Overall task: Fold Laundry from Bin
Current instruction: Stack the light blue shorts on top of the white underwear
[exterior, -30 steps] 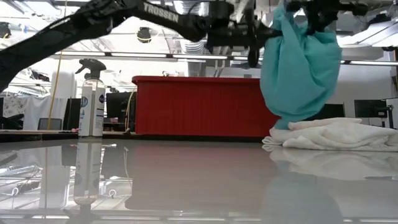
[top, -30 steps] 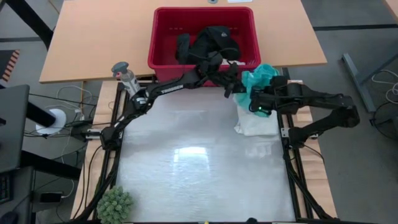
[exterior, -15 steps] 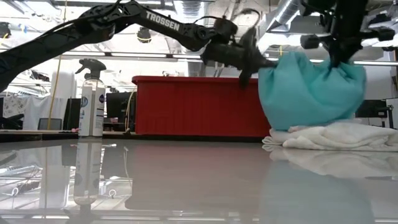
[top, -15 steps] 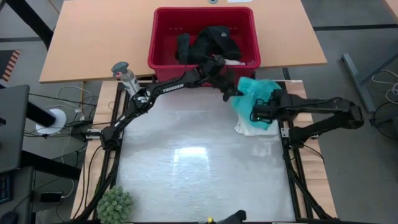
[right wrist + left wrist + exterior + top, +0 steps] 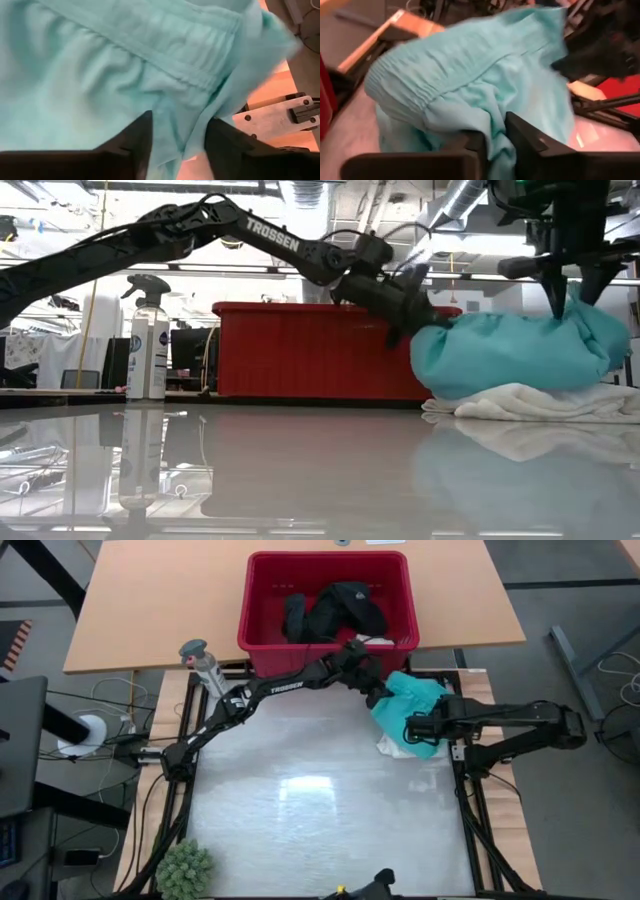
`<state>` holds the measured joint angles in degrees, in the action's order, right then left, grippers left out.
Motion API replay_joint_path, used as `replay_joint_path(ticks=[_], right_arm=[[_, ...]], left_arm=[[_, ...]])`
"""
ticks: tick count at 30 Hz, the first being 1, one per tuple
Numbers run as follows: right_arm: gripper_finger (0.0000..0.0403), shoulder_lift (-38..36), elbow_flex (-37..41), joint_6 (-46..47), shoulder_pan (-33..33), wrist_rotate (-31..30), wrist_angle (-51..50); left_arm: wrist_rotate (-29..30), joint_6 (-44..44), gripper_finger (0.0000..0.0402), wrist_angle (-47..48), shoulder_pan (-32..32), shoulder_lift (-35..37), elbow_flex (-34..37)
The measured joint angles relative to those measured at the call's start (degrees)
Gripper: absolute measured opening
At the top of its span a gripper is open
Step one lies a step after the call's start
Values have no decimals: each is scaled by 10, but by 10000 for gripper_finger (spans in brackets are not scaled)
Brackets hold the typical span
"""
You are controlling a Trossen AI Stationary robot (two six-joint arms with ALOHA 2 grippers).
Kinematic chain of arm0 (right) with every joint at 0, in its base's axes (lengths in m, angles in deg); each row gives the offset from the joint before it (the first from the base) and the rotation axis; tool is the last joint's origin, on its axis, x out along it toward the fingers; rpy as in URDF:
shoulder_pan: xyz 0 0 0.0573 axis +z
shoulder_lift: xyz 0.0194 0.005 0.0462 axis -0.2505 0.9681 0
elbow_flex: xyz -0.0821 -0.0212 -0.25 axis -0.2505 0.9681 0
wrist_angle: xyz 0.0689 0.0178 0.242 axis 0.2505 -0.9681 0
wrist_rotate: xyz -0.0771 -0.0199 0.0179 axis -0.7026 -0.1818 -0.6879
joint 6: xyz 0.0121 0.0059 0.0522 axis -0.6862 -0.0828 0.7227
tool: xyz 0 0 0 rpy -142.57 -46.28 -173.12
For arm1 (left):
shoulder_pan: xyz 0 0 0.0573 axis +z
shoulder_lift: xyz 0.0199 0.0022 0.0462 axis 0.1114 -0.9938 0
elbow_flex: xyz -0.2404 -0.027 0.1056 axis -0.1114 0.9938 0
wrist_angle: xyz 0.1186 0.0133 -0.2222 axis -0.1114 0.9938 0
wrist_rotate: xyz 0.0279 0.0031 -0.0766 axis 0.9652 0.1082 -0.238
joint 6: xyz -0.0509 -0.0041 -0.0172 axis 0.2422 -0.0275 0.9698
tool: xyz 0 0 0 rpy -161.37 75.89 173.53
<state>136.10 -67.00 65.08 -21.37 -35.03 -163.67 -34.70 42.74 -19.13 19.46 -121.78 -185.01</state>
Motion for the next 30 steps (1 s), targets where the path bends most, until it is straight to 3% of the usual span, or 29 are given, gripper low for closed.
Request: replay_joint_path(ticks=[5,10,14,20,25,30], right_arm=[[240,-1,0,-14,4,1,0],[248,-11,-9,-35,5,-8,0],[248,-34,-36,-45,4,-52,0],[248,-62,-49,-68,-9,-114,78],[244,-36,-50,-218,-35,-150,243],[208,38,-50,-335,-89,-153,330]], left_arm=[[-29,-20,113,6,4,3,0],[-24,-30,173,90,16,3,-17],[-26,-9,202,78,42,18,-18],[-49,30,210,74,62,36,-18],[-164,45,202,88,78,43,-18],[-262,25,182,174,68,67,-18]])
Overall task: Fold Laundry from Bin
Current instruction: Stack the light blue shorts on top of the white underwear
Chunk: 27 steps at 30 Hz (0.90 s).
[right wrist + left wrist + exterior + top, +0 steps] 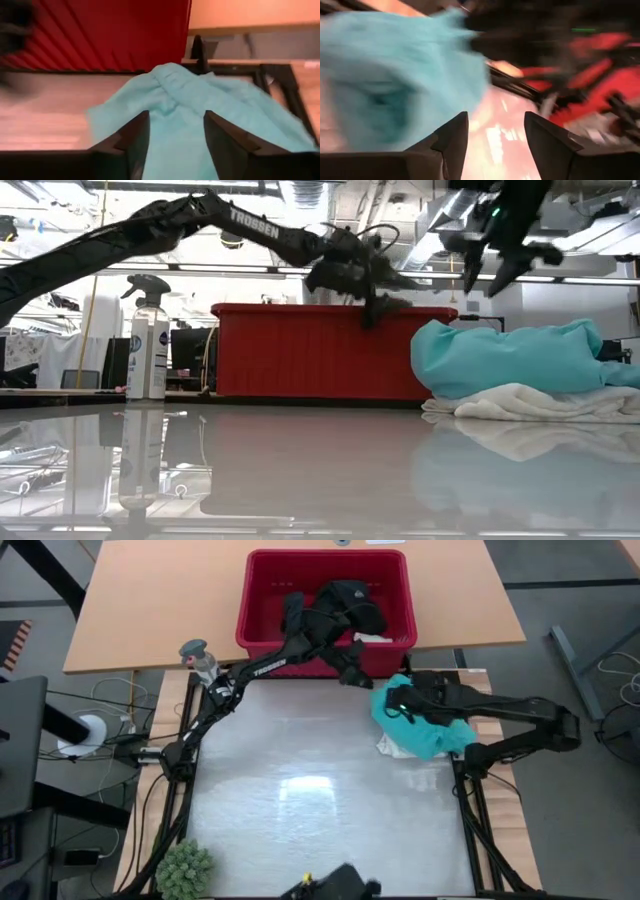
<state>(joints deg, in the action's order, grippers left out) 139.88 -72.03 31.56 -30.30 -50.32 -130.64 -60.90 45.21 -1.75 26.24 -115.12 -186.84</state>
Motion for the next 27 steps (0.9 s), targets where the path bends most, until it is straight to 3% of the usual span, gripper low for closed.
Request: replay_joint_path(ticks=[5,11,15,20,23,27], right_arm=[[134,84,0,-76,-54,13,60],[18,177,0,-95,-120,34,58],[35,242,0,-93,-173,77,57],[64,302,0,-84,-219,151,66],[65,300,-1,-93,-225,159,62],[66,242,-8,-135,-227,160,54]], left_arm=[[-8,-72,165,119,-39,109,0],[73,-139,151,245,-49,210,-2],[146,-168,149,292,-68,248,1],[183,-199,149,342,-86,324,-4],[203,-204,149,386,-99,337,0],[207,-194,149,430,-113,369,2]])
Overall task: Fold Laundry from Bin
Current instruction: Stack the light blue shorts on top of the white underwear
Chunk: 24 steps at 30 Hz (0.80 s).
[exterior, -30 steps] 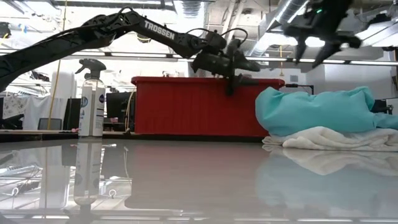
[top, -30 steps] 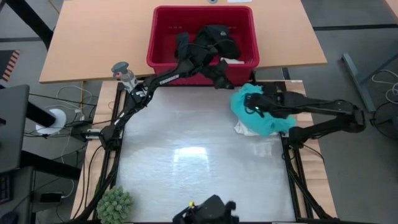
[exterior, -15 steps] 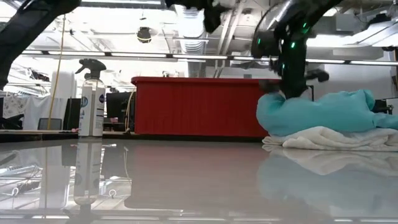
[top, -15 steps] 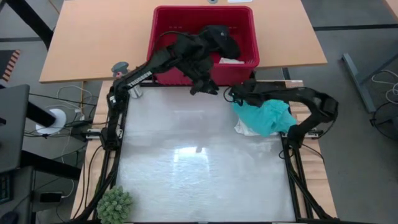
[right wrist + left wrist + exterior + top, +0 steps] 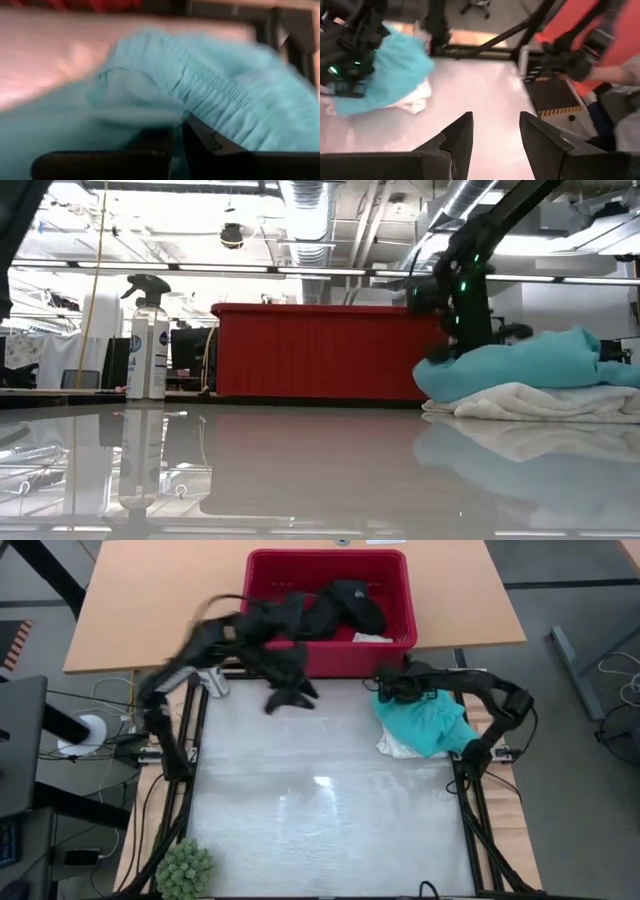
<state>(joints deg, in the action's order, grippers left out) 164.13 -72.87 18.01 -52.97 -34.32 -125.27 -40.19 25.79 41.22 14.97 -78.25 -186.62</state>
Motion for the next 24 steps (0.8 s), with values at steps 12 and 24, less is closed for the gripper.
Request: replay_joint_path(ticks=[12,24], right_arm=[[67,-224,14,-44,29,47,-91],[67,-236,19,-219,303,89,-221]], left_arm=[[105,25,149,21,-48,113,-3],[129,9,149,38,-130,127,9]])
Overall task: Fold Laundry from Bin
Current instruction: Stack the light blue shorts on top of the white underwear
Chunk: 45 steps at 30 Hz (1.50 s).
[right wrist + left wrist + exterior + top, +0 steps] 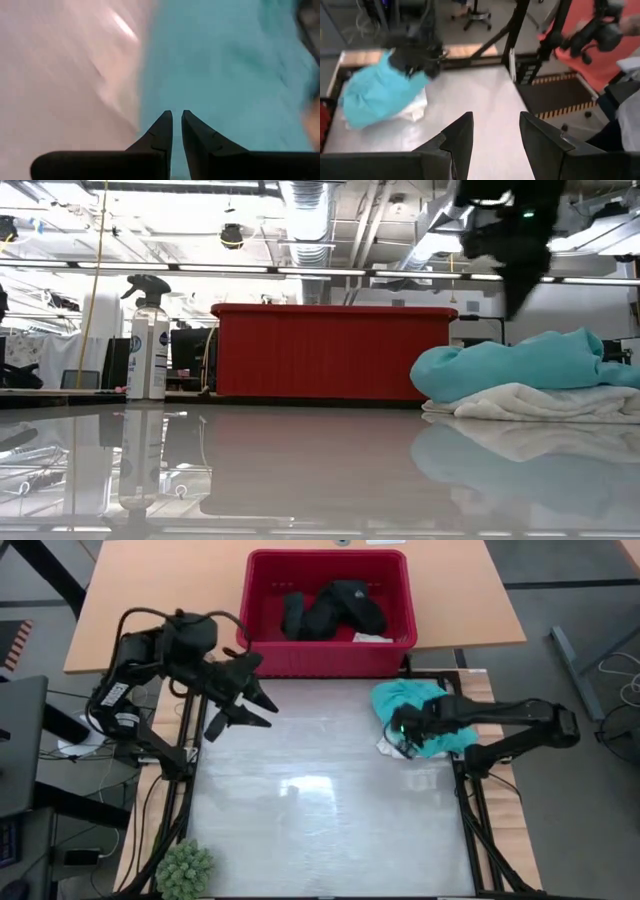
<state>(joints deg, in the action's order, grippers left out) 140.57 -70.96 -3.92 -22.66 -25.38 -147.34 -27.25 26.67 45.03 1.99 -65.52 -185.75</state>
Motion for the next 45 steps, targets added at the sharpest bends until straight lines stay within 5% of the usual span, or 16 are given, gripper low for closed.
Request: replay_joint_path(ticks=[7,18,27,36,40,45], right_arm=[[106,29,1,80,74,7,-109],[321,83,0,157,136,30,-95],[355,200,0,156,139,-13,-129],[309,290,0,159,110,-11,-154],[221,293,-1,160,110,17,-157],[53,281,-13,174,110,65,-154]], left_arm=[[24,-5,149,-1,-15,-3,48],[23,6,149,4,-15,-9,61],[23,8,149,3,-15,-10,61],[24,7,149,6,-15,-10,61],[24,7,149,9,-15,-10,61],[24,4,149,18,-15,-10,61]])
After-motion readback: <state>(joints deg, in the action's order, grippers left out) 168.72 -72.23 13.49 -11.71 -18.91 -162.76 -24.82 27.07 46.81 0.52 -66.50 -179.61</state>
